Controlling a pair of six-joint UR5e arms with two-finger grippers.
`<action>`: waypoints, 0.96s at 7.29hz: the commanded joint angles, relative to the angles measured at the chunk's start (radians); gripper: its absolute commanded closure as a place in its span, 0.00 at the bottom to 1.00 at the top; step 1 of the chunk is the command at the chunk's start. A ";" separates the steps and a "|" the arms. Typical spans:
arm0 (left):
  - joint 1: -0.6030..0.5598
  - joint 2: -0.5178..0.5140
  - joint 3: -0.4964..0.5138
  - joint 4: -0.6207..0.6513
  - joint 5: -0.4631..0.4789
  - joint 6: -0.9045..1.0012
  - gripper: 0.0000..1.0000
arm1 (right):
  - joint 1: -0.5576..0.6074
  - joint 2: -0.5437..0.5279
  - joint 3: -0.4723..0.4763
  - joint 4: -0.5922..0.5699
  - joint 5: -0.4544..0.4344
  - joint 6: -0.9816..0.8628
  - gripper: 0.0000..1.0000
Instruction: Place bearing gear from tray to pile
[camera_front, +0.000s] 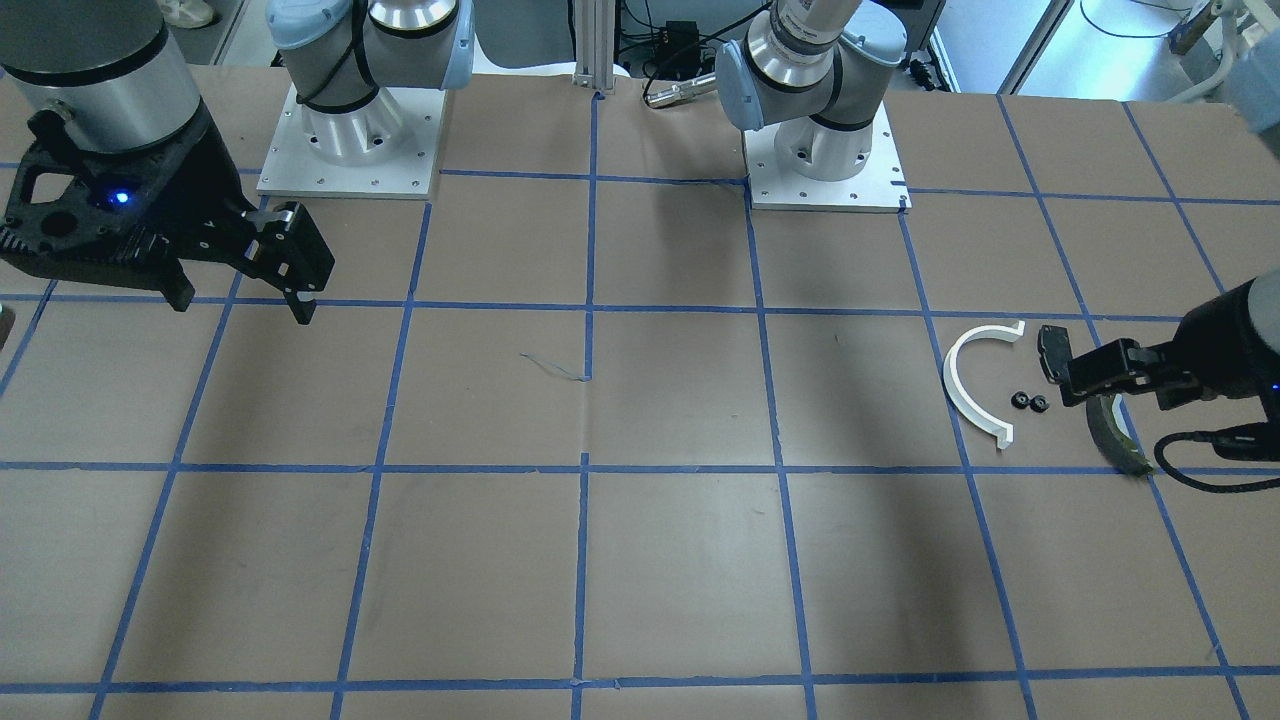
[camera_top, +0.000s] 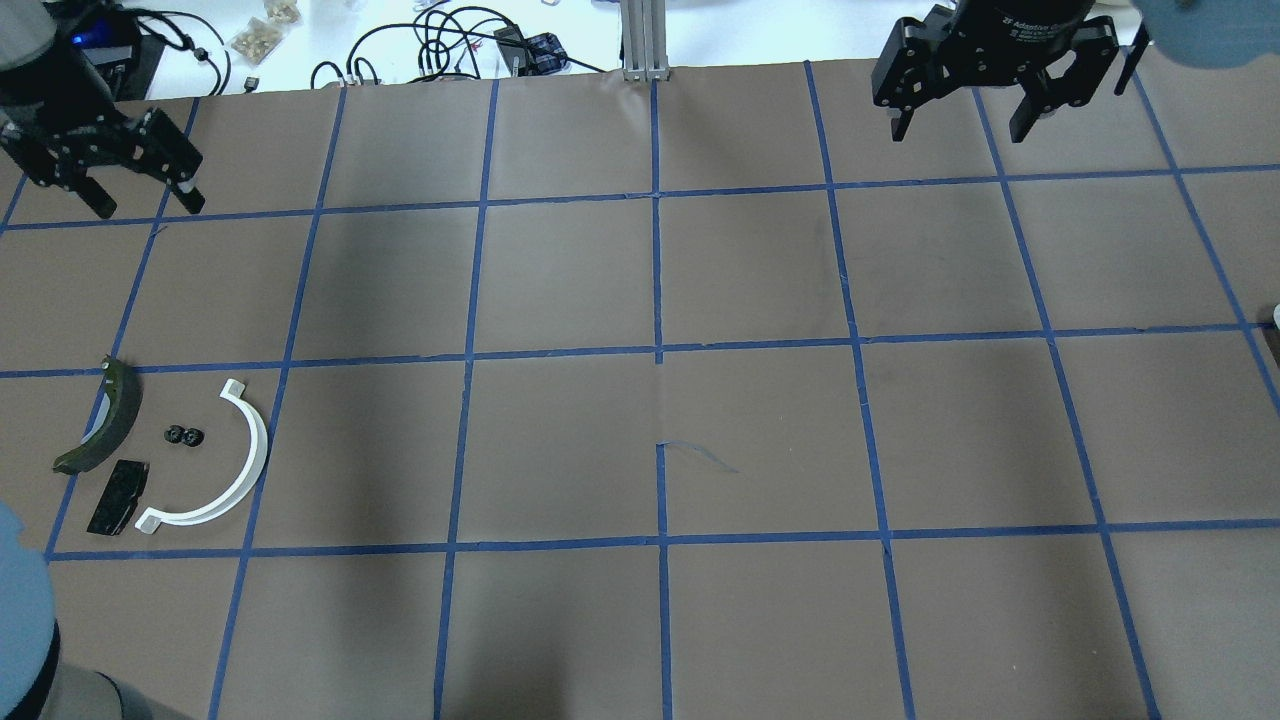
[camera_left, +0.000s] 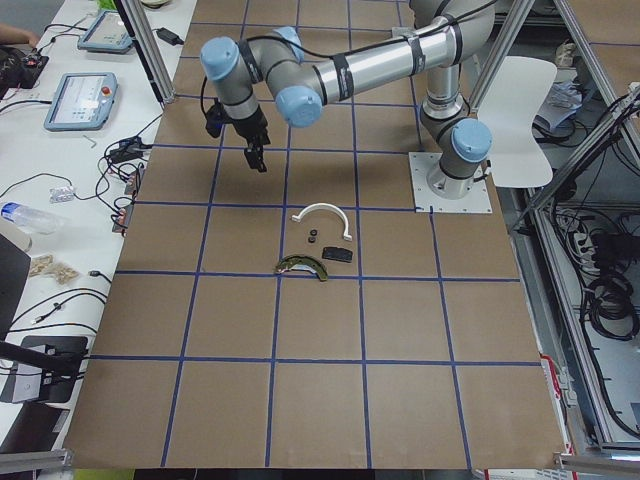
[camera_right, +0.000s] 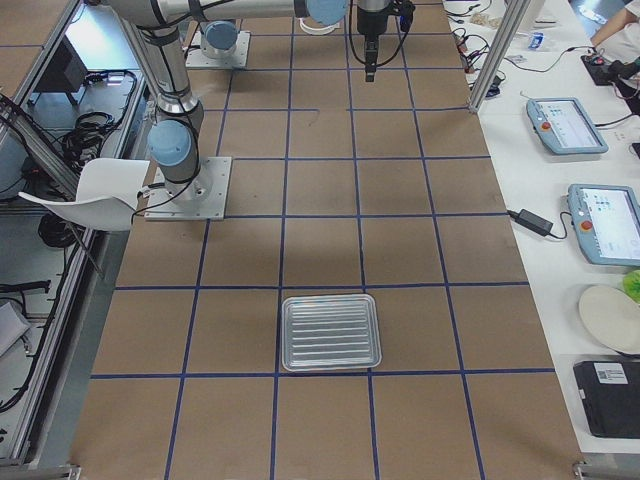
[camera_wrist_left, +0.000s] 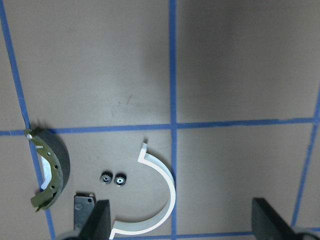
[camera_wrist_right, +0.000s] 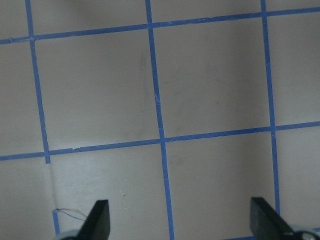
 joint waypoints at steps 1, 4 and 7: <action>-0.181 0.058 0.096 -0.082 -0.022 -0.102 0.00 | 0.000 -0.001 0.001 0.000 -0.004 0.002 0.00; -0.340 0.055 0.054 -0.073 -0.071 -0.415 0.00 | 0.000 0.001 0.002 0.001 -0.004 0.000 0.00; -0.343 0.153 -0.093 -0.017 -0.062 -0.400 0.00 | 0.000 0.001 0.005 0.000 0.004 -0.001 0.00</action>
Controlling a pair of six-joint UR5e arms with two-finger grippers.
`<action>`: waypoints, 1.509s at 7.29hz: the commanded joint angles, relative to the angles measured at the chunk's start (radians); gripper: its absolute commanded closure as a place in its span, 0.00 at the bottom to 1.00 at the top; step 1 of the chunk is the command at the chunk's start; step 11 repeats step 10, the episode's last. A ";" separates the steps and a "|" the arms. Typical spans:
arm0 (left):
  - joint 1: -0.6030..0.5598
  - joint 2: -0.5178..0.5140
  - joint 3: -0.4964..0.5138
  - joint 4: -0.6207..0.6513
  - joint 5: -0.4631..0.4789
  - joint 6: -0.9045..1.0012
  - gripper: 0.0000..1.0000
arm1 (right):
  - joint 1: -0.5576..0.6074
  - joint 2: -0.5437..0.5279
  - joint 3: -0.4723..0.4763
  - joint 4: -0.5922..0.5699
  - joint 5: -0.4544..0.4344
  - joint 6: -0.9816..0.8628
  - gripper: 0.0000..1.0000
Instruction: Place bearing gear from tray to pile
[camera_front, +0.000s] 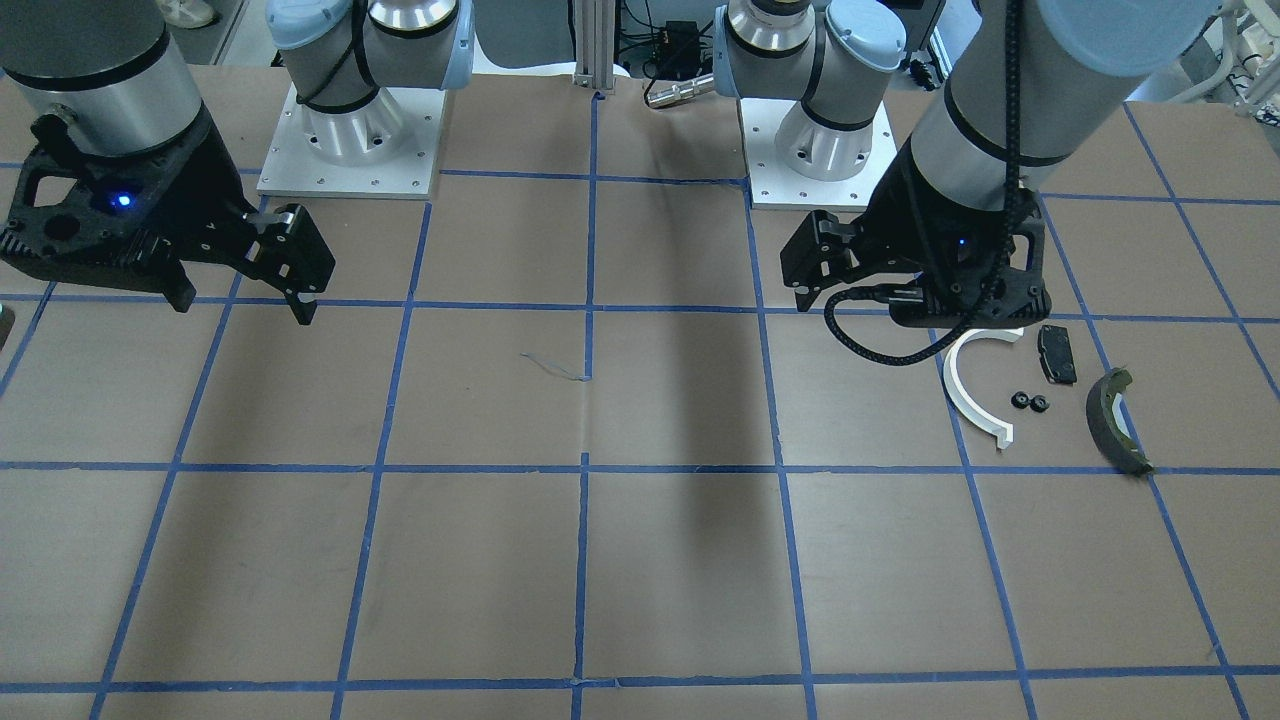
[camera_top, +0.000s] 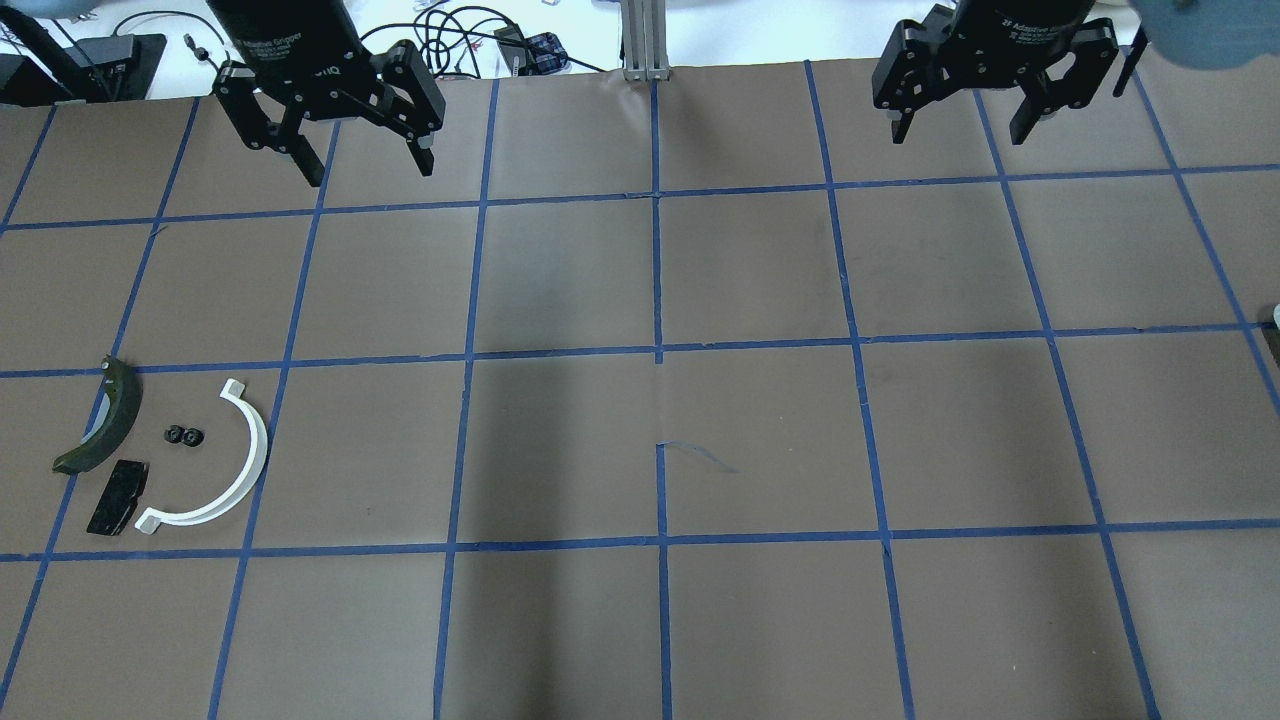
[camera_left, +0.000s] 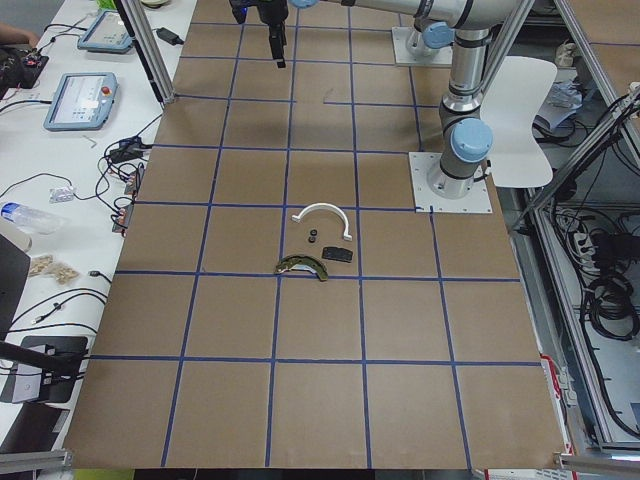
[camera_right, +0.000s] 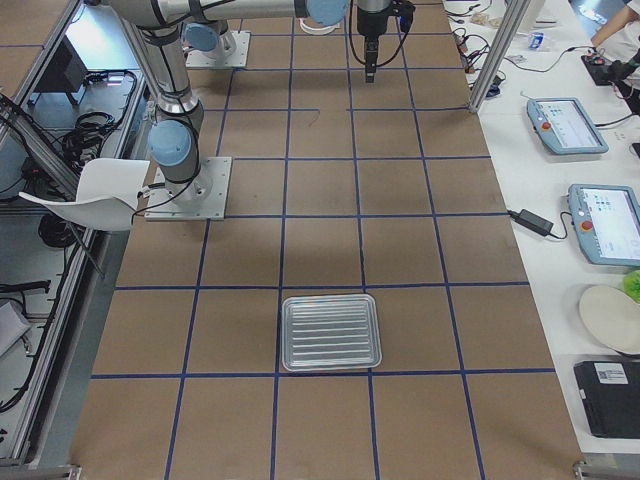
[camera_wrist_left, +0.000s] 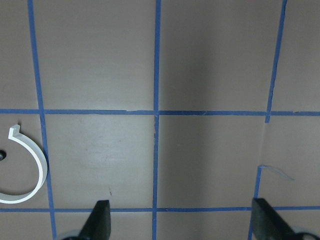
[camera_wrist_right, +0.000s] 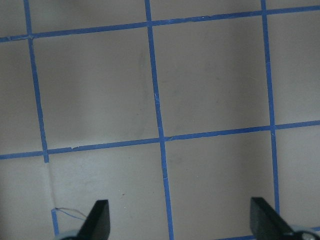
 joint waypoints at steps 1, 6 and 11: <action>0.012 0.058 -0.115 0.097 0.006 -0.003 0.00 | 0.000 0.000 0.001 -0.001 0.006 0.001 0.00; 0.056 0.137 -0.236 0.174 0.012 0.002 0.00 | 0.000 0.002 0.002 -0.001 0.006 0.001 0.00; 0.053 0.138 -0.240 0.174 0.034 0.005 0.00 | 0.000 0.000 0.004 0.001 0.003 0.002 0.00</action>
